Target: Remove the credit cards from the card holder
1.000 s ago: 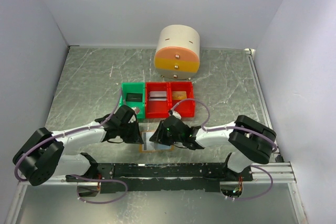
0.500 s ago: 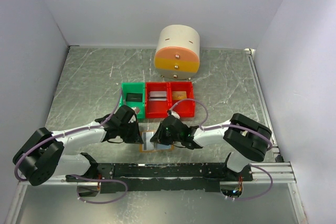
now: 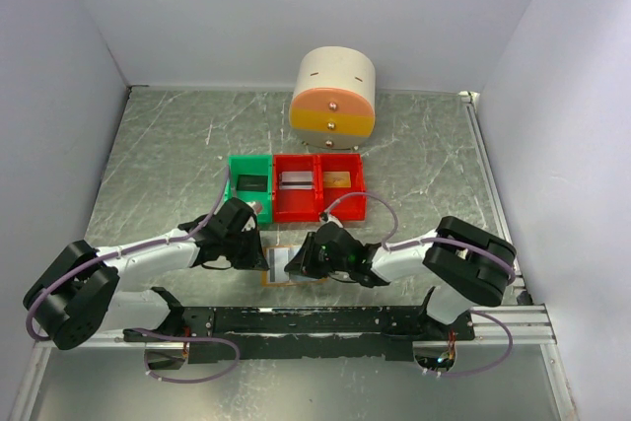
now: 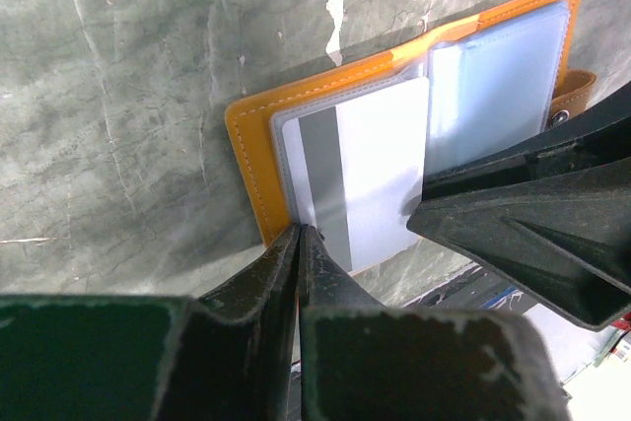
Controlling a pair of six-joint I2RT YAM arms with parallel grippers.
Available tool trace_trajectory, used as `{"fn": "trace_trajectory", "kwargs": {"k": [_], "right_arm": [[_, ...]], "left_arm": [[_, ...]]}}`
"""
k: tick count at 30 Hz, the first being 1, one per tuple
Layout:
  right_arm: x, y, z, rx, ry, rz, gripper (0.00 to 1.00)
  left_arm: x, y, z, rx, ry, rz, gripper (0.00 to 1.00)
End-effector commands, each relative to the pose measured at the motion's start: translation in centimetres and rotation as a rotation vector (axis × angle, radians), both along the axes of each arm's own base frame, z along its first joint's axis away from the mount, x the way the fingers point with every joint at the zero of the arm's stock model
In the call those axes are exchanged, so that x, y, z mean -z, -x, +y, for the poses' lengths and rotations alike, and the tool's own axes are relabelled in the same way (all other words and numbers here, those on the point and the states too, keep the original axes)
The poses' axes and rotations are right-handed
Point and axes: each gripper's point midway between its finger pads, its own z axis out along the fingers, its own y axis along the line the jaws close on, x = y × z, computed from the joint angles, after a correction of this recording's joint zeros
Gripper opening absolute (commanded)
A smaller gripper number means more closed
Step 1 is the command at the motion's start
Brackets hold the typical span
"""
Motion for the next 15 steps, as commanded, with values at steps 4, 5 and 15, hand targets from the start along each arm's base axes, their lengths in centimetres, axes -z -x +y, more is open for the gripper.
{"fn": "trace_trajectory", "kwargs": {"k": [4,5,15], "right_arm": [[0.07,0.32,-0.56,0.016,-0.049,0.029,0.18],[0.16,0.27,-0.70,0.022,-0.050,0.030,0.18],[-0.22,0.35,-0.85,0.020,-0.103,0.039,0.13]], "left_arm": [[1.64,0.57,2.20,-0.016,-0.119,0.014,0.14],[1.62,0.60,2.20,-0.015,-0.118,0.014,0.14],[1.28,0.59,2.17,-0.016,-0.113,0.012,0.14]]}}
